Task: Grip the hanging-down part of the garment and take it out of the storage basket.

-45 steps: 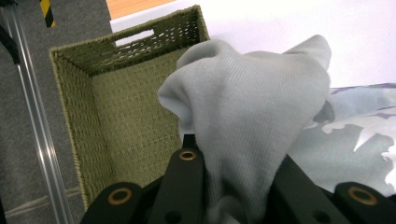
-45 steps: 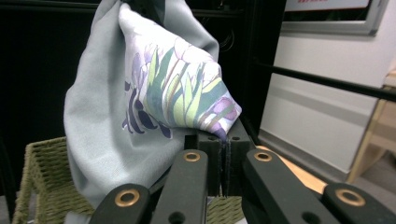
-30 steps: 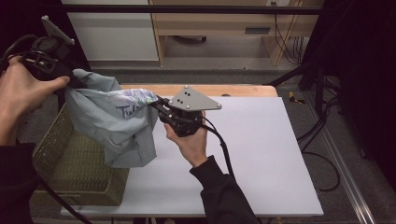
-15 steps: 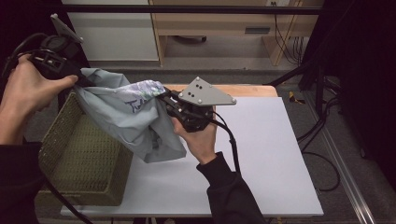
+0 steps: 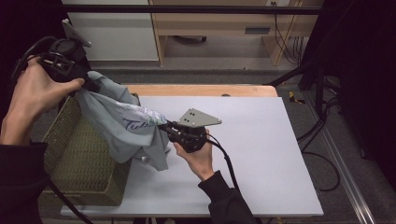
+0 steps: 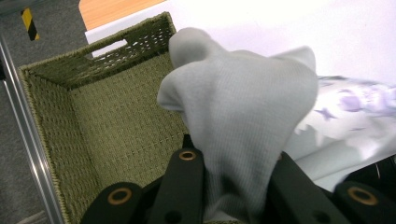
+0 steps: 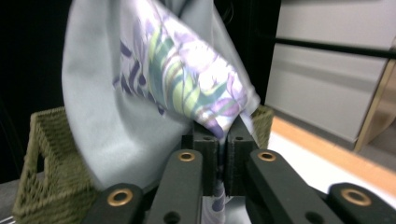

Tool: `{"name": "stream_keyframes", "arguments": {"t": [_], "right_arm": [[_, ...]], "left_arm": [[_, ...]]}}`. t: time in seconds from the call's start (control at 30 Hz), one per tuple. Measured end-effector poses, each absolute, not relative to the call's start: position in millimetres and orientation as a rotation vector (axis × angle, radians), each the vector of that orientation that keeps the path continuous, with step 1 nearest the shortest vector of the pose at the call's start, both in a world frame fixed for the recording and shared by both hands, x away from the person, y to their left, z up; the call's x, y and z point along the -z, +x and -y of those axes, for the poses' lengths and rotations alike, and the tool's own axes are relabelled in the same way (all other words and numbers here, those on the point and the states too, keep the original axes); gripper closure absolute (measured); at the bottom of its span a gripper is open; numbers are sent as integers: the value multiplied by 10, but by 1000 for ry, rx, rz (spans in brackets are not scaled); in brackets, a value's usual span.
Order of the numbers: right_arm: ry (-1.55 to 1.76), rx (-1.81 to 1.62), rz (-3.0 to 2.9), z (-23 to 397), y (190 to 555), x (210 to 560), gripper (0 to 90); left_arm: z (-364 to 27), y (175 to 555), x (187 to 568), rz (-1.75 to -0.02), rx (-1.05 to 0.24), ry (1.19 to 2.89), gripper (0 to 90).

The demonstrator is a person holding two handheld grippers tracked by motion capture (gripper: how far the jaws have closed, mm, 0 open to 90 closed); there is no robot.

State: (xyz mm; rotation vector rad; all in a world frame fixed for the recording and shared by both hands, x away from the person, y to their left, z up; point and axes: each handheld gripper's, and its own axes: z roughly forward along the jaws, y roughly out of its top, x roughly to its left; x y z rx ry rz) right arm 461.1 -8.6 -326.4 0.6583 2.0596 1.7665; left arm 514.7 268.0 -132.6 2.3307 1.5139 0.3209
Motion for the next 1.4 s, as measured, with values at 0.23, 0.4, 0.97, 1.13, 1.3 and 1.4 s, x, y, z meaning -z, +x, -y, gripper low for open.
{"name": "stream_keyframes", "arguments": {"t": [0.23,0.4,0.97,1.13,1.3,1.4], "right_arm": [[705,-1762,-2143,-2,4637,3560,737],[699,-1816,-2125,57,4586,3591,392],[862,-1756,-1960,830,4399,3705,85],[875,-1712,-1929,985,4328,3763,54],[892,-1676,-1887,1141,4261,3805,37],[918,-1655,-1856,1232,4219,3833,31]], "left_arm": [[-2688,5152,1369,-1508,-320,2339,836],[-2720,5144,1371,-1513,-322,2319,837],[-2680,5137,1400,-1493,-319,2319,837],[-2717,5128,1408,-1501,-316,2309,837],[-2743,5120,1418,-1495,-309,2305,836],[-2747,5122,1422,-1497,-310,2303,836]]}}
